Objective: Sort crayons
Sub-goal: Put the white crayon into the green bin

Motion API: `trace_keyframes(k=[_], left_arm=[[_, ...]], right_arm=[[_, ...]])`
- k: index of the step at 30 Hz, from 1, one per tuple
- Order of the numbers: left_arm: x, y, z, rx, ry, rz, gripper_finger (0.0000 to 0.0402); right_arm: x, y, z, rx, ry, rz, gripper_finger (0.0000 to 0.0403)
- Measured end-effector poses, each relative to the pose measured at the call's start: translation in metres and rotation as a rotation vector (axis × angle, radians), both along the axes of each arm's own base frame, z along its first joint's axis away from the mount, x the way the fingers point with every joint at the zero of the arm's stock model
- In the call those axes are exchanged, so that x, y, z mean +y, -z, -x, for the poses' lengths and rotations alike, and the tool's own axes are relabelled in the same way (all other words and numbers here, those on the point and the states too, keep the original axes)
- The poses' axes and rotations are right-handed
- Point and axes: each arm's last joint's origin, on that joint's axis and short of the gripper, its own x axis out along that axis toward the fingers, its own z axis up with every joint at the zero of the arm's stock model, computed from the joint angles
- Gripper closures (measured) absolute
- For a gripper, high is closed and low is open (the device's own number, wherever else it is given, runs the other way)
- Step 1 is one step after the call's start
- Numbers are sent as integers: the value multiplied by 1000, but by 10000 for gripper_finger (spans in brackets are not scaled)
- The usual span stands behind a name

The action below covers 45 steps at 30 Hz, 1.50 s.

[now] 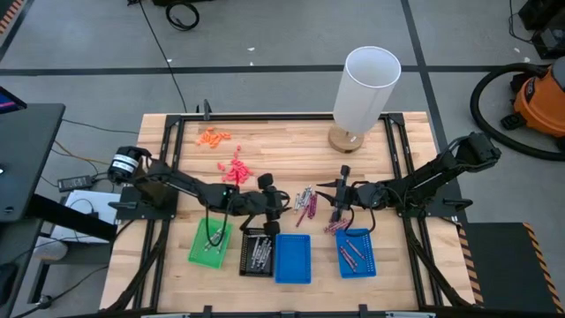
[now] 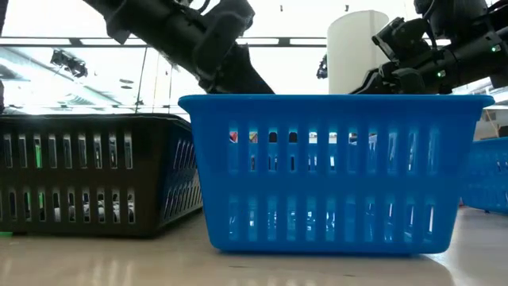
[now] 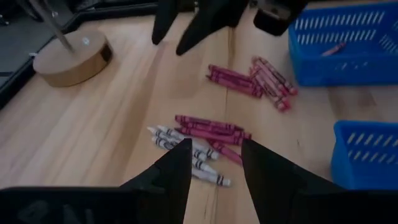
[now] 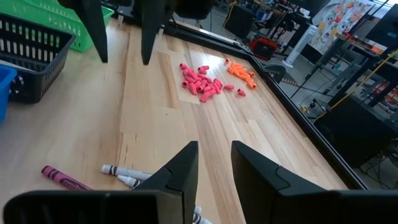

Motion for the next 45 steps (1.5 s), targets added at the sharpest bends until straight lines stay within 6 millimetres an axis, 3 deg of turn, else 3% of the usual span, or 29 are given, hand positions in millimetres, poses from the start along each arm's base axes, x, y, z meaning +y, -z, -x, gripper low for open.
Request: trace_keyframes(k=[15,26,34,45], left_arm=[[10,11,-13,-39,20,17,251],[15,35,-18,16,-11,70,251],[16,48,-21,36,-18,64,251],[16,50,-23,30,-13,58,251]], right_arm=[[0,0,0,5,-3,1,298],[-2,0,2,-4,154,54,298],[0,-1,3,-10,159,63,298],[0,-1,3,-8,137,57,298]])
